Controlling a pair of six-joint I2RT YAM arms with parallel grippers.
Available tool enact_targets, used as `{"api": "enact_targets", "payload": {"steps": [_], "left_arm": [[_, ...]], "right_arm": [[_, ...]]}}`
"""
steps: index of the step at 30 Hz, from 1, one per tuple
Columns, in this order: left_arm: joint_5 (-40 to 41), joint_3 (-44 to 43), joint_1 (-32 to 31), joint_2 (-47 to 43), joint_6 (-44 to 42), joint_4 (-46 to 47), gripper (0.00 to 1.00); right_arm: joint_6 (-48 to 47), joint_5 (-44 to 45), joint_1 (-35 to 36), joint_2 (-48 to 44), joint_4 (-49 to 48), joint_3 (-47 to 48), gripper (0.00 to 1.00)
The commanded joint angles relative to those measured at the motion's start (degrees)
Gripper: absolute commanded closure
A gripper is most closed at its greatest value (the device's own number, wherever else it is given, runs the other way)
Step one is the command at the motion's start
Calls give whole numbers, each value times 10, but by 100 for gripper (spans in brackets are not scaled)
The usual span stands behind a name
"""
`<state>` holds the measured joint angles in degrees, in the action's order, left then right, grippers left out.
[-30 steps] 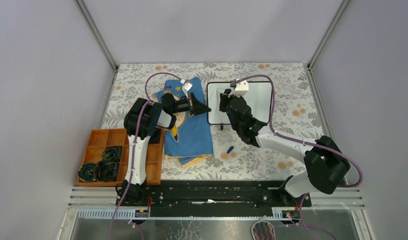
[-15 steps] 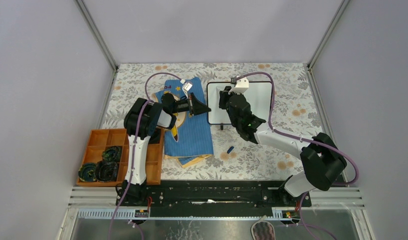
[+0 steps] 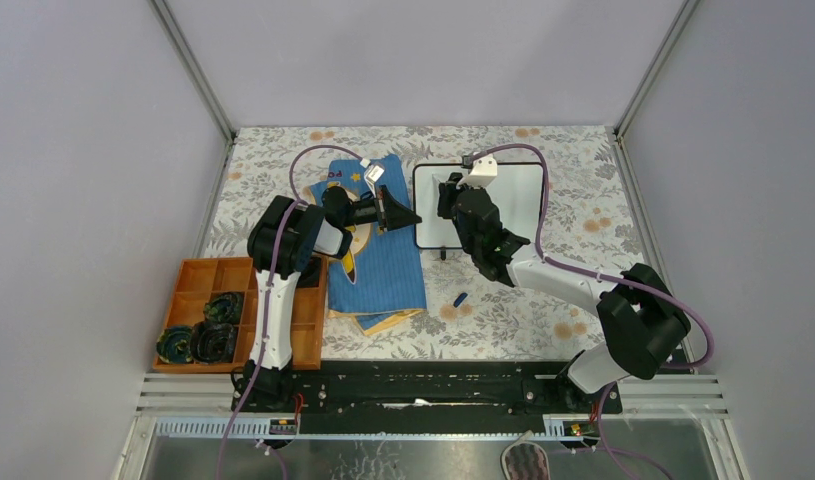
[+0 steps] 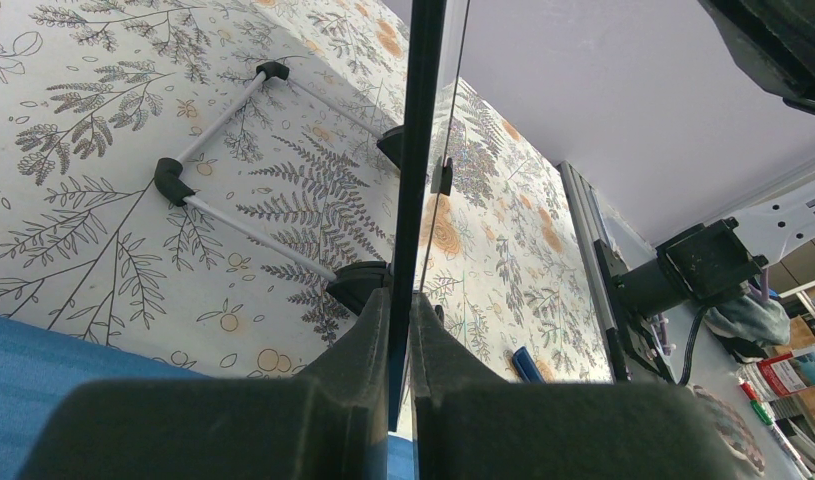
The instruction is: Write a sentence on the whiteboard
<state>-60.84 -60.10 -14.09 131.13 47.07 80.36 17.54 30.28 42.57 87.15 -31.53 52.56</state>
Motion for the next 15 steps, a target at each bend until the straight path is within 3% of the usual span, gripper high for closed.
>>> {"api": "enact_targets", "payload": {"steps": [1, 15], "left_arm": [[3, 6, 10, 13, 9, 7, 100], [3, 7, 10, 6, 6, 4, 100]], "right_arm": [[7, -5, -6, -2, 8, 10, 100], [4, -19, -6, -20, 40, -11, 100]]}}
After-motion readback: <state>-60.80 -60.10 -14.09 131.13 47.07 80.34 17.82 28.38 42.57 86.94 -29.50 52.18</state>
